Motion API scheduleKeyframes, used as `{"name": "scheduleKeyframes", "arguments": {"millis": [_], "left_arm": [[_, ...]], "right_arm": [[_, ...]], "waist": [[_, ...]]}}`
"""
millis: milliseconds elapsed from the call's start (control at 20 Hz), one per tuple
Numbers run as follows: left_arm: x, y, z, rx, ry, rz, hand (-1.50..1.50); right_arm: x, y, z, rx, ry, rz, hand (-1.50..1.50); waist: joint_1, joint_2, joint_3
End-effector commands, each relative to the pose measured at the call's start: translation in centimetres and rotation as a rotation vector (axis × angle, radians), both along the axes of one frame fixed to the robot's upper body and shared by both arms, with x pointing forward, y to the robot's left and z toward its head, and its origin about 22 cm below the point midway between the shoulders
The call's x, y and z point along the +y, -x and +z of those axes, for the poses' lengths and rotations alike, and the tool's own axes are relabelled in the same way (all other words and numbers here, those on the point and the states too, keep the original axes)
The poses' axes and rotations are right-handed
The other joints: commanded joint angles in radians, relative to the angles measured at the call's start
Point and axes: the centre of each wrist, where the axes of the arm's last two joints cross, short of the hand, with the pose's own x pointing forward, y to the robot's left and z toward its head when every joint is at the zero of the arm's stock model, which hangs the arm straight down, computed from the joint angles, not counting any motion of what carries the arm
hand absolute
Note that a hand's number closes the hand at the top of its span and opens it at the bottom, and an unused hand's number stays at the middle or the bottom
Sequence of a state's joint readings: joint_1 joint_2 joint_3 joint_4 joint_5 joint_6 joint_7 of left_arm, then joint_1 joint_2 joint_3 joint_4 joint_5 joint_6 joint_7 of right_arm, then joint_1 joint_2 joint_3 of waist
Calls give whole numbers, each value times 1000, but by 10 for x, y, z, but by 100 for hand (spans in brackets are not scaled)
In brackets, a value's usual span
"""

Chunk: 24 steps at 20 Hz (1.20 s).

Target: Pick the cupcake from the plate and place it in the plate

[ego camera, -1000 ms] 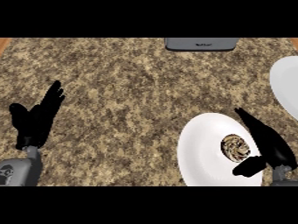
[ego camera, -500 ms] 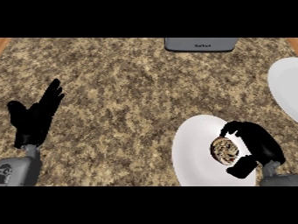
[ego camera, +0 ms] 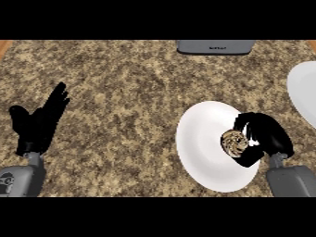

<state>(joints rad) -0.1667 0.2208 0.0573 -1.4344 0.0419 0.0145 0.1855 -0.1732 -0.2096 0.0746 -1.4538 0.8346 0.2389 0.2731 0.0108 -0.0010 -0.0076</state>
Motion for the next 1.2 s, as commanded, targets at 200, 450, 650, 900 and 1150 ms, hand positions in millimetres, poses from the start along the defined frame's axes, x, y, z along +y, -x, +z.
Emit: {"name": "scheduleKeyframes", "arguments": {"millis": [200, 450, 650, 900, 1150], "left_arm": [[-15, -9, -4, -19, 10, -60, 0], [-22, -4, -4, -21, 0, -78, 0], [-13, -7, 1, -31, -4, -46, 0], [-17, -6, -1, -24, -16, -23, 0], [-9, -5, -1, 0, 7, -10, 0]], "right_arm": [[-14, -98, 64, -136, 53, -484, 150], [-7, -120, 98, -451, 218, -645, 150], [-25, -134, 120, -610, 336, -804, 150], [-17, -153, 126, -670, 324, -947, 150], [-69, -150, 130, -672, 229, -1063, 150]], "waist": [[71, 34, 8], [71, 23, 7], [55, 21, 7], [30, 12, 8], [7, 7, 8]]}}
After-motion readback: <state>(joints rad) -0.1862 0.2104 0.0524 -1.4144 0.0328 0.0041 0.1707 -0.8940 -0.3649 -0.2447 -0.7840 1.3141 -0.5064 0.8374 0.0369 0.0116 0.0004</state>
